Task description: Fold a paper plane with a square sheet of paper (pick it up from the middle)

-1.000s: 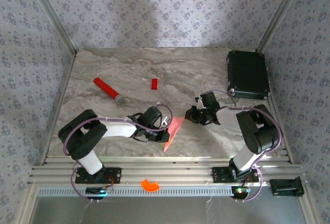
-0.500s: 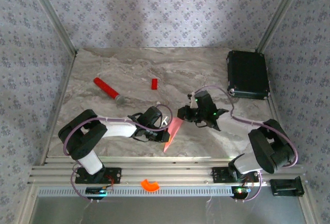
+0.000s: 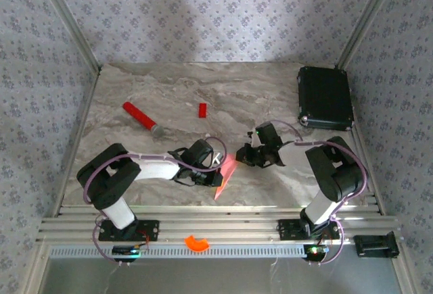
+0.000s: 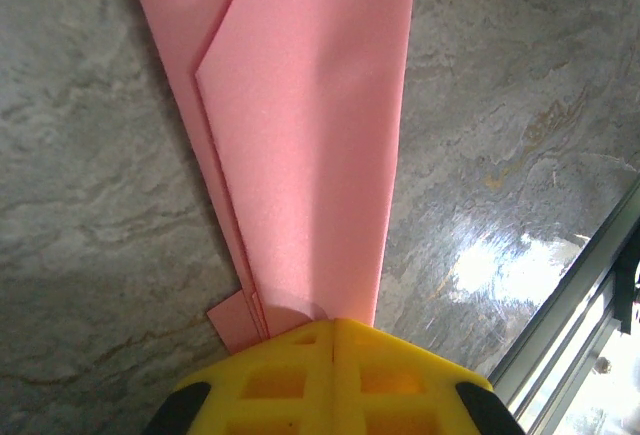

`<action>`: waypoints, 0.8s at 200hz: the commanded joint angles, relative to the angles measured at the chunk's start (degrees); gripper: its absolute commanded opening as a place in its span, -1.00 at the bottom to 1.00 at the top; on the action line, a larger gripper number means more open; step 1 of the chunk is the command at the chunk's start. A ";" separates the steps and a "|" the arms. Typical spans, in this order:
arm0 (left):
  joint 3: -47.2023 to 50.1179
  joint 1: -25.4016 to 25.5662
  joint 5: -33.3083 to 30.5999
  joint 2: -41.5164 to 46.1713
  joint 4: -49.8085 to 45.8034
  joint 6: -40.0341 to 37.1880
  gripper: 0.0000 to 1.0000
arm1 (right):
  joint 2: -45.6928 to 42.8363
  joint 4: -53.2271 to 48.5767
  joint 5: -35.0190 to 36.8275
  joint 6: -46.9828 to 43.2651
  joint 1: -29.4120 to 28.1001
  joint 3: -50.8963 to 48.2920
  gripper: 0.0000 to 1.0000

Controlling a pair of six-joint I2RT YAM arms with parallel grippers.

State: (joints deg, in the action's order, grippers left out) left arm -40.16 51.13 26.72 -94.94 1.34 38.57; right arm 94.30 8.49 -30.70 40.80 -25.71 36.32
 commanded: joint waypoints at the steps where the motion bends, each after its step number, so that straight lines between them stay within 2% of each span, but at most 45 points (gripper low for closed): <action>1: 0.82 0.63 -1.67 -2.75 -8.35 -0.86 -1.00 | 0.68 -4.17 3.90 -2.41 2.48 2.13 -0.77; 47: 0.87 0.64 -2.06 -1.75 -8.11 -0.28 -1.00 | -6.05 -3.77 5.50 -0.46 0.99 1.32 -0.76; 78: 1.07 0.66 -2.37 -1.39 -7.80 -0.13 -1.00 | -8.95 -2.02 6.01 1.30 -2.94 0.08 -0.74; 111: 0.98 0.72 -2.55 -1.13 -7.67 0.11 -1.00 | -5.86 -1.05 5.67 1.57 -7.06 0.51 -0.71; 160: 0.45 0.72 -3.48 0.16 -8.61 0.40 -1.00 | 1.81 -0.89 5.63 1.44 -6.85 -0.53 -0.75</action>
State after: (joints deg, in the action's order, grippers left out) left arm -40.60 51.24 26.35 -94.89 0.47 38.63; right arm 93.08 7.94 -25.65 41.78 -32.95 37.21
